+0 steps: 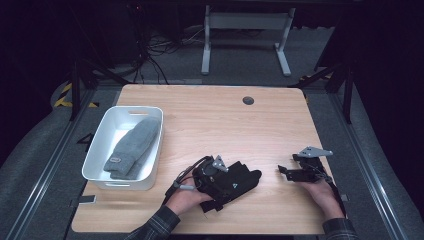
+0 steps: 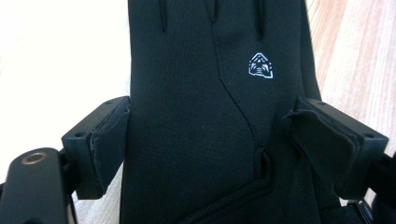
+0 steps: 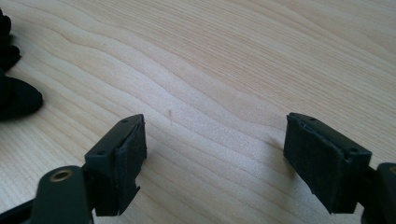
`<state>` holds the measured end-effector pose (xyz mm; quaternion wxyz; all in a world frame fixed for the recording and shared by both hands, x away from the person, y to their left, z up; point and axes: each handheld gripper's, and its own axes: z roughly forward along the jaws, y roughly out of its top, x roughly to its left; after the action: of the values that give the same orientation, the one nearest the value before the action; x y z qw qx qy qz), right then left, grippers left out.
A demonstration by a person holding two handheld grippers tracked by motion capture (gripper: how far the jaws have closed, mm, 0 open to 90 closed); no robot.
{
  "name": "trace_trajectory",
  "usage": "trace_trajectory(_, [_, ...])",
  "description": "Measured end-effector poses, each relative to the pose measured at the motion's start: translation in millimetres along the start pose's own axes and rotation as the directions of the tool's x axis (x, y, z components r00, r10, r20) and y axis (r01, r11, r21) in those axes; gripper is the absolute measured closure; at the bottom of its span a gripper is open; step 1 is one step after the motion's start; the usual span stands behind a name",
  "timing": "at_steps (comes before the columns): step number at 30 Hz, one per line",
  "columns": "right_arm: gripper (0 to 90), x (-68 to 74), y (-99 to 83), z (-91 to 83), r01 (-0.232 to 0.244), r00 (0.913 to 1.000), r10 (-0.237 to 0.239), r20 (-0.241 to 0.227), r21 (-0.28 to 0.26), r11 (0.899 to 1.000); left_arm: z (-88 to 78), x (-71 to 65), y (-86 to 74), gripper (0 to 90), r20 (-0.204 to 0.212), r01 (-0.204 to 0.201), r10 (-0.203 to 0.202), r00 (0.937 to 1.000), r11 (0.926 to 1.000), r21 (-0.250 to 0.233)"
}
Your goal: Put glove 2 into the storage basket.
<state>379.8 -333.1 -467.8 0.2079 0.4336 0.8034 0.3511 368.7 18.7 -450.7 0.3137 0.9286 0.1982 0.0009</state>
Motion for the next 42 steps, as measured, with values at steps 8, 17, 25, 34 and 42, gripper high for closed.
trace_trajectory(8, [21.7,0.4,-0.3,-0.2,0.001,1.0000,-0.001,-0.001,0.000,1.000,4.0,-3.9,-2.3,20.0,-0.040,-0.038,0.039,0.9984,0.9991,0.017])
trace_trajectory(17, [21.8,0.6,-0.4,-0.4,0.001,1.0000,-0.001,0.000,0.000,1.000,2.4,-4.1,0.1,38.2,-0.039,-0.033,0.034,0.9987,0.9993,0.017])
trace_trajectory(25, [21.8,0.5,-0.4,-0.4,0.001,1.0000,-0.001,0.000,0.000,1.000,0.2,-3.8,3.1,66.8,0.000,-0.017,0.017,0.9998,0.9991,0.038])
trace_trajectory(34, [21.8,0.4,-0.3,-0.3,0.001,1.0000,-0.001,-0.001,0.000,1.000,-5.0,5.2,6.2,72.9,0.075,0.059,-0.061,0.9953,0.9977,0.035])
trace_trajectory(42, [21.8,0.6,-0.4,-0.4,0.000,1.0000,0.000,0.000,0.000,1.000,-31.3,5.6,11.5,72.8,0.068,0.084,-0.082,0.9943,0.9963,-0.019])
